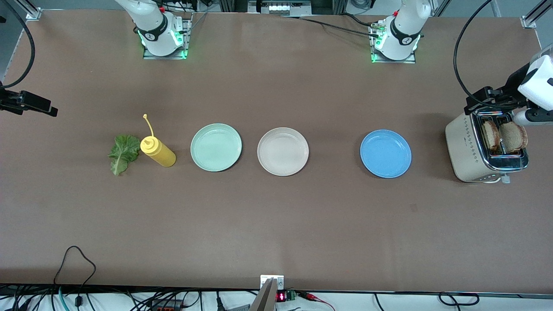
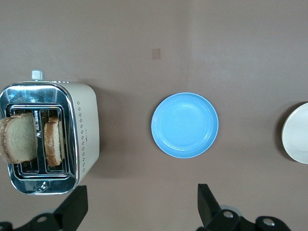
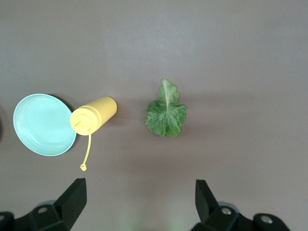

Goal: Make sandwich in beige plate with both arms
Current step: 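Reach the left gripper down to the toast slices in the toaster, then grasp one toast slice with the left gripper and lift it out, then carry the toast slice with the left gripper to the beige plate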

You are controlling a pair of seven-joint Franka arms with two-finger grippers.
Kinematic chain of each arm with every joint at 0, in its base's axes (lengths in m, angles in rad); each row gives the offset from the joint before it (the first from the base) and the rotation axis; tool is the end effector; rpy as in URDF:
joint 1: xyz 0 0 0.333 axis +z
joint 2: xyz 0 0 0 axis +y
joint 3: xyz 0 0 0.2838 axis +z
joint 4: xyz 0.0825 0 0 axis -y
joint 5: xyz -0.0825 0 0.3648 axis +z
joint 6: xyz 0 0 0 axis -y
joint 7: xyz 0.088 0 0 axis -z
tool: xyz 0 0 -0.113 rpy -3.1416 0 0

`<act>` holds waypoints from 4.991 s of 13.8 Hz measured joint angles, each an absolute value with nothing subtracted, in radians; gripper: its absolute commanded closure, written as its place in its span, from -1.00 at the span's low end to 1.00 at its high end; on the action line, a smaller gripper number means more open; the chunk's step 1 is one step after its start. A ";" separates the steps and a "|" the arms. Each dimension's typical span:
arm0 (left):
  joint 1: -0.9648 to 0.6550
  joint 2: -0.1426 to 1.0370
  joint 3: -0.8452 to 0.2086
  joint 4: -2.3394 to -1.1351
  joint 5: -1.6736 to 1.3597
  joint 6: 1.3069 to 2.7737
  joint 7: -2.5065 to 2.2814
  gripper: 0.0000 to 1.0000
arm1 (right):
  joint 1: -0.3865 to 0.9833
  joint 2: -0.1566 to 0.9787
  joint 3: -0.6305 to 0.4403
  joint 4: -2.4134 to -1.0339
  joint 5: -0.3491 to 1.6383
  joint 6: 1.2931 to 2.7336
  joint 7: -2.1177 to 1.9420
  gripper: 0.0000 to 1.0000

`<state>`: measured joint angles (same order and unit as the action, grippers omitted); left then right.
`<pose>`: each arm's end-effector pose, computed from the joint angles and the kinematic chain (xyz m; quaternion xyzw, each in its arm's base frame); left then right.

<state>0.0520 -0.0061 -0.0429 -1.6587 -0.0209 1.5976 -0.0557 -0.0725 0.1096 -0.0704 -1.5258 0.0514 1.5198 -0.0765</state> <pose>0.5327 0.0025 0.5521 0.9990 0.0330 -0.0277 0.0097 0.5522 -0.0715 0.5427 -0.9975 0.0333 0.0549 0.0280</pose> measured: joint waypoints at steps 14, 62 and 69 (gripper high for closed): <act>0.126 0.199 -0.029 -1.667 -0.001 1.608 -0.054 -1.00 | -0.072 0.108 -0.070 -1.530 0.051 1.511 -0.076 -1.00; 0.124 0.425 -0.109 -1.123 0.172 0.989 0.301 0.96 | -0.074 0.077 -0.071 -1.572 0.051 1.522 -0.076 -1.00; -0.157 0.480 -0.119 -1.173 -0.137 1.094 0.143 0.99 | -0.083 0.079 -0.072 -1.574 0.052 1.522 -0.075 -1.00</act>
<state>-0.1574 0.4803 -0.1189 -1.1734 -0.1373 1.0945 0.1435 -0.0832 0.0794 -0.0718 -1.5737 0.0519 1.5224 -0.0755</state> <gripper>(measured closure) 0.916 0.000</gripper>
